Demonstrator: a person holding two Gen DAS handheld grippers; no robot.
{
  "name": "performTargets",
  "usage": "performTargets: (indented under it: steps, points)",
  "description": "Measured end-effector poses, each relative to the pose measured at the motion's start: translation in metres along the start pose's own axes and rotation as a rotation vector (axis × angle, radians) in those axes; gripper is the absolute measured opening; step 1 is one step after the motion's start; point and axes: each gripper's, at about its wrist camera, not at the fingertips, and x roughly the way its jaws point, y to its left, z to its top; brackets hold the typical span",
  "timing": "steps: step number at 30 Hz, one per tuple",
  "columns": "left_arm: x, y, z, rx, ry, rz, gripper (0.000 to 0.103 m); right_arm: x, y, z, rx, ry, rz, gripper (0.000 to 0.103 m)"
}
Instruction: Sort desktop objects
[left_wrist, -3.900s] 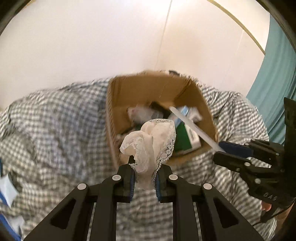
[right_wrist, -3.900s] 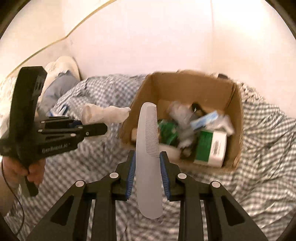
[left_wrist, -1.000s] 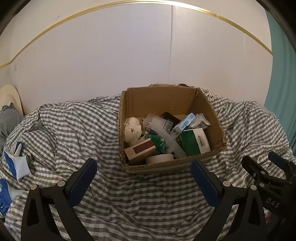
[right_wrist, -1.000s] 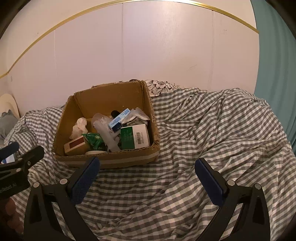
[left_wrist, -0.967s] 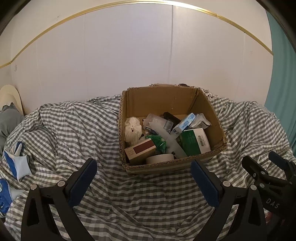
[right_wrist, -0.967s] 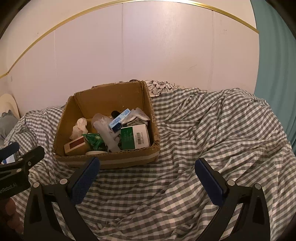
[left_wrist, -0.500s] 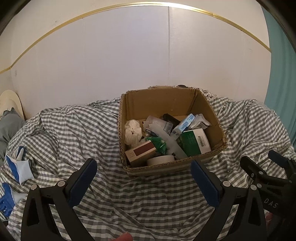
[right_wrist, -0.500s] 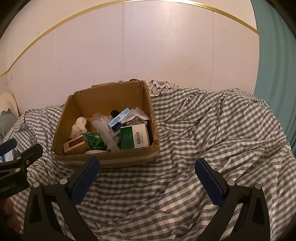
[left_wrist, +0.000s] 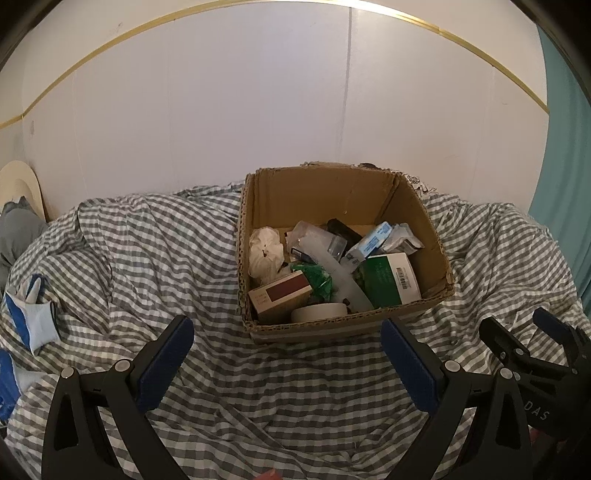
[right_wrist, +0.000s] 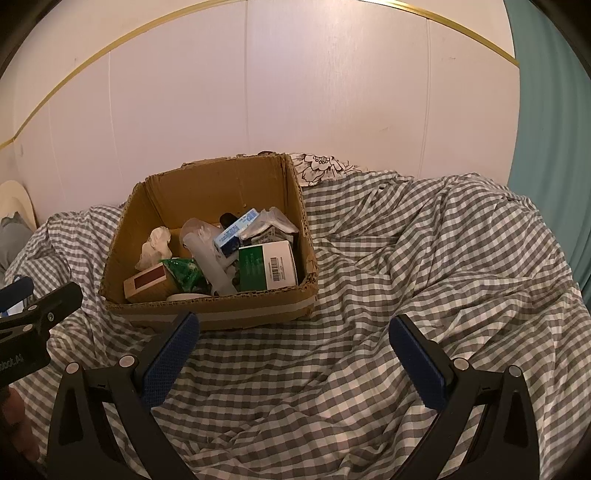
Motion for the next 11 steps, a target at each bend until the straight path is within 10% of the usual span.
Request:
performTargets:
  steps: [11]
  points:
    - [-0.0051, 0.0008, 0.0014, 0.013, -0.047, -0.012, 0.103, 0.0047, 0.0026, -0.0014, -0.01, 0.017, 0.002, 0.103]
